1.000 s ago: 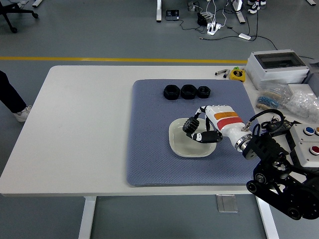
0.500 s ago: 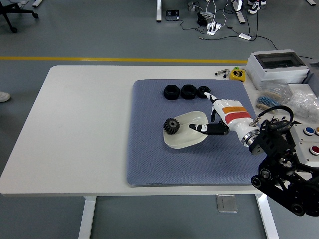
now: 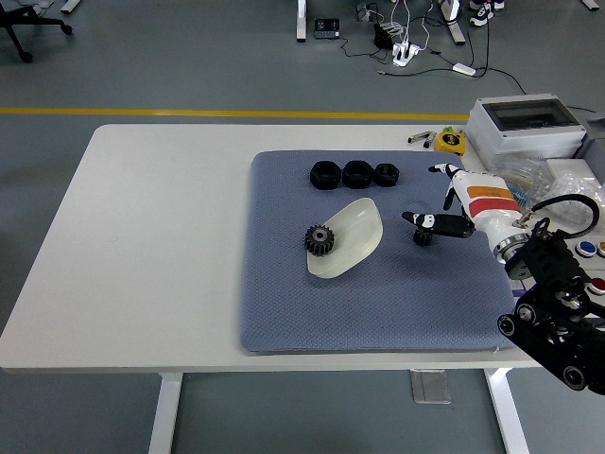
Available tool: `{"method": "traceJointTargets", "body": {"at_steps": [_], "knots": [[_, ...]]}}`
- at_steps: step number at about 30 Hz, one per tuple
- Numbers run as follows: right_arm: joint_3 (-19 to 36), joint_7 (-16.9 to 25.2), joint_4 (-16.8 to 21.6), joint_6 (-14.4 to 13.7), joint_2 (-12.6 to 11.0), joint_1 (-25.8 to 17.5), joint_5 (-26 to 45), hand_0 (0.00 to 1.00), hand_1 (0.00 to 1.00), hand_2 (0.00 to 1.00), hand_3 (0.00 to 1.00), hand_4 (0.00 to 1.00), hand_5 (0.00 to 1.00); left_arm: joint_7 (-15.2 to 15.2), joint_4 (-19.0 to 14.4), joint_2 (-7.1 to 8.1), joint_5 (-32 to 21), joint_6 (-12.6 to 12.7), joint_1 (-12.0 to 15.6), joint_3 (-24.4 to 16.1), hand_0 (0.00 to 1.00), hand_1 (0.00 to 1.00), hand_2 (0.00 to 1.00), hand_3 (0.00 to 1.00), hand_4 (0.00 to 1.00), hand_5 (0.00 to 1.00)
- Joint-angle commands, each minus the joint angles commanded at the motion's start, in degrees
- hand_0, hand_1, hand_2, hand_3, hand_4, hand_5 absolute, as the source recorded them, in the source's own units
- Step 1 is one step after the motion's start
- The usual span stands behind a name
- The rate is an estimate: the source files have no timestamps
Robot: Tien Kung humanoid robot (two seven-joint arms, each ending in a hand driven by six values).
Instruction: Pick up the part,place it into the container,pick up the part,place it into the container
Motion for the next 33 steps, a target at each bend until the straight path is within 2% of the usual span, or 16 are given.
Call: {"method": "traceJointTargets", "body": {"at_steps": [6,13,21,24,27,33], "knots": [[-1.03,0.32,-3.62,0.76,0.08,-0.31,2.08,0.172,0.226,0.413,0.735,0.998,0.705,0.24,0.00,-0.07,1.23,-0.16,0.32,-0.72,0.690,0.702,0.739,0.643,0.666,0.654],[-4.85,1.09,-6.95,1.52,1.63,-0.07,4.93,0.161,0.225,0.417,0.720,0.998,0.708,0.48,-0.02,-0.22,2.34,-0.30,0.65,-1.45,0.690,0.702,0.737,0.642,0.664,0.653],[-7.34,2.12,-10.34,0.27,4.73,1.71,9.33,0.154,0.224,0.422,0.709,0.995,0.696,0.53,-0.11,-0.38,2.73,-0.41,0.53,-1.57,0.690,0.701,0.738,0.641,0.663,0.655],[-9.61,2.93,-13.53,-0.69,6.14,2.86,14.26,0.138,0.214,0.421,0.691,0.965,0.669,0.61,-0.18,-0.32,3.15,-0.64,0.44,-1.75,0.689,0.701,0.737,0.640,0.662,0.655],[-11.08,3.38,-15.93,-1.57,7.08,3.43,17.04,0.138,0.214,0.421,0.691,0.965,0.669,0.74,-0.19,-0.37,3.77,-0.76,0.41,-2.20,0.689,0.701,0.737,0.640,0.662,0.655],[-13.75,4.65,-18.35,-3.41,8.31,4.02,21.92,0.114,0.196,0.401,0.661,0.950,0.662,0.89,-0.26,-0.31,4.11,-0.94,0.44,-2.35,0.689,0.701,0.737,0.639,0.661,0.655]]}}
